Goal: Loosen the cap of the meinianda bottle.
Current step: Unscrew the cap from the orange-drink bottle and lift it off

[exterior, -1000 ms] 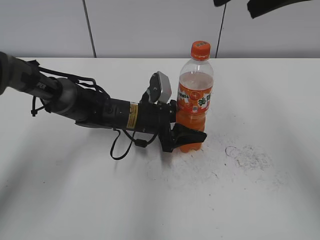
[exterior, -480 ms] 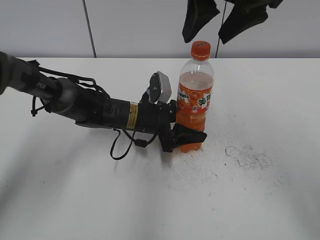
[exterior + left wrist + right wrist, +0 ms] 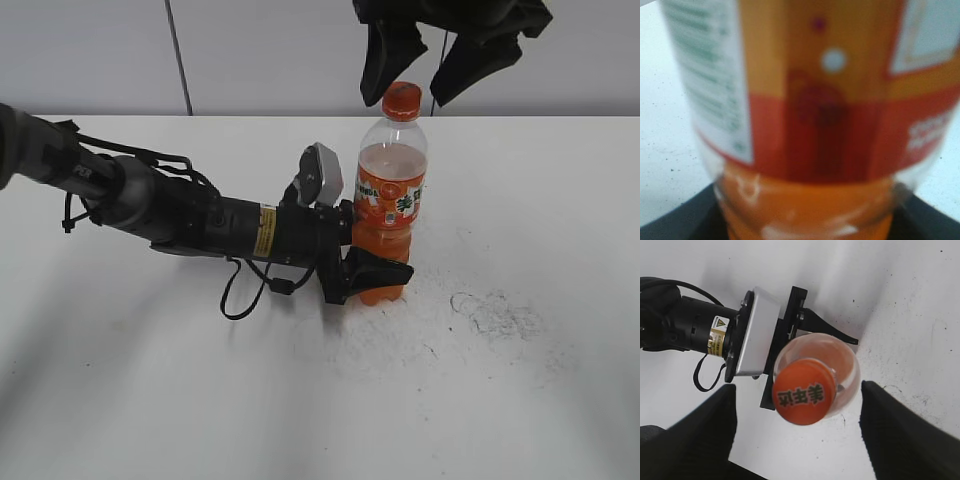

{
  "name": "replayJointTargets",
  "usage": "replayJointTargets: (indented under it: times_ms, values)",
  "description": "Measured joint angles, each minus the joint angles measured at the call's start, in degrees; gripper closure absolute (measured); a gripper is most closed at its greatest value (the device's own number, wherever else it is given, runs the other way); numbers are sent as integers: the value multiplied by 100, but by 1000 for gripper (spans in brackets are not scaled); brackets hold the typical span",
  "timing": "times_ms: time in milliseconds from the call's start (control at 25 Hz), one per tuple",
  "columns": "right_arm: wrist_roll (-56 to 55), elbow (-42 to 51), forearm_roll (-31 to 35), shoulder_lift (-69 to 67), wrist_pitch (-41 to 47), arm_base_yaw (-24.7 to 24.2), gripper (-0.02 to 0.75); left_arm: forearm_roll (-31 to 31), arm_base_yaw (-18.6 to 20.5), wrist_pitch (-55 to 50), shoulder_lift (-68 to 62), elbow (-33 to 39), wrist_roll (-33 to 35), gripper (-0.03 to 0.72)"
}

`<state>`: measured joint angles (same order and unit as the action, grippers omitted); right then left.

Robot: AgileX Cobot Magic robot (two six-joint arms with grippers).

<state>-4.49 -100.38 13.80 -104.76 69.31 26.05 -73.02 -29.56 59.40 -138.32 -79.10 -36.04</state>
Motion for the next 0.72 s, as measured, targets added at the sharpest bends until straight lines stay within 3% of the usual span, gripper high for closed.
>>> replayJointTargets:
  times_ms: [160, 440, 720]
  values:
    - [0, 0, -7, -107, -35, 0, 211, 0, 0, 0, 0, 0, 0, 183]
    - [55, 0, -43, -174, -136, 0, 445, 6, 0, 0, 0, 0, 0, 183]
    - [731, -15, -57, -174, -77, 0, 447, 8, 0, 0, 0, 0, 0, 183]
